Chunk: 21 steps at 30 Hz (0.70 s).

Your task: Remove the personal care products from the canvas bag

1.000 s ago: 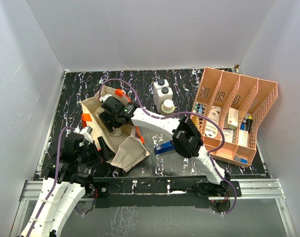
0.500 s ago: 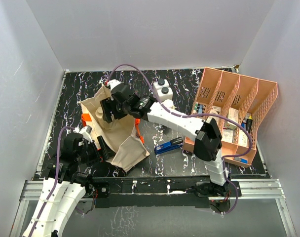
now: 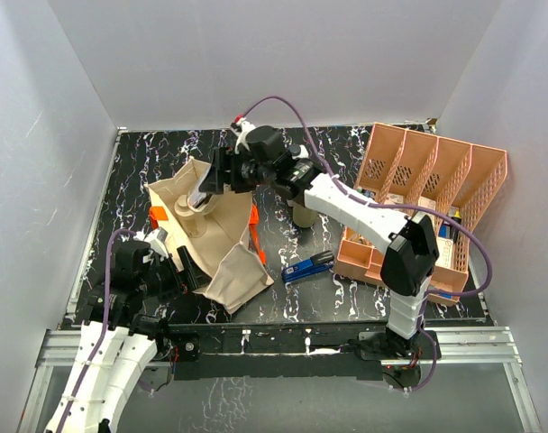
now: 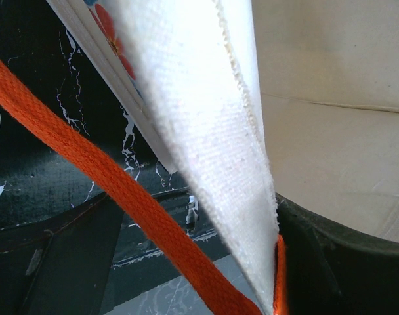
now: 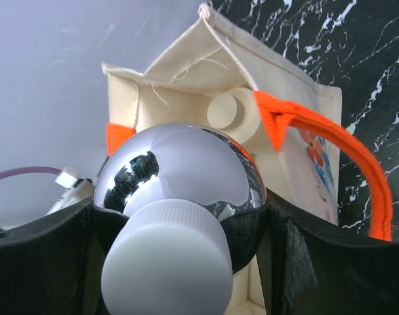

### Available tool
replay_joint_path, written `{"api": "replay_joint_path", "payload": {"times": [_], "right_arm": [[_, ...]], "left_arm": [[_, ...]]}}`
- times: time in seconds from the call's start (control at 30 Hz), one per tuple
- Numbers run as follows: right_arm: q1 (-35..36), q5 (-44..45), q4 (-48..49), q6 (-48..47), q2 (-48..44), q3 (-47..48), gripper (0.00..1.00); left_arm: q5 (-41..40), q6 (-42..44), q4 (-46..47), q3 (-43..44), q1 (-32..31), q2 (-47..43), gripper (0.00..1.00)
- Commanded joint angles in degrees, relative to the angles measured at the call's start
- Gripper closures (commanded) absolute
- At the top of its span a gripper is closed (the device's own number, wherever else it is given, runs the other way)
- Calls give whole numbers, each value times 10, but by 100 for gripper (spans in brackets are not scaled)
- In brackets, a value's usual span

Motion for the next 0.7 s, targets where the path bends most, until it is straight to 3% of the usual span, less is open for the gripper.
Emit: {"api": "replay_joint_path", "payload": {"times": [0.0,0.13,0.23,0.33,0.5,0.67], "right_arm": [[-46,-92,192,94,-94,-6,92],[-93,-140,250,154,-121,-45,92],[-122,-139,246,145,-134,-51,92],[-148,-124,220,91,-139,-46,92],[-151,-1,69,-67,-81,52,92],[-145,78,31,-137,-10,81,92]], "left_arm": [[17,18,2,-5,12,7,17],[20,21,3,-5,16,9,17],[21,21,2,-6,18,7,17],[19,18,3,-6,17,3,17],[20,20,3,-6,18,9,17],[20,21,1,-5,18,16,17]]}}
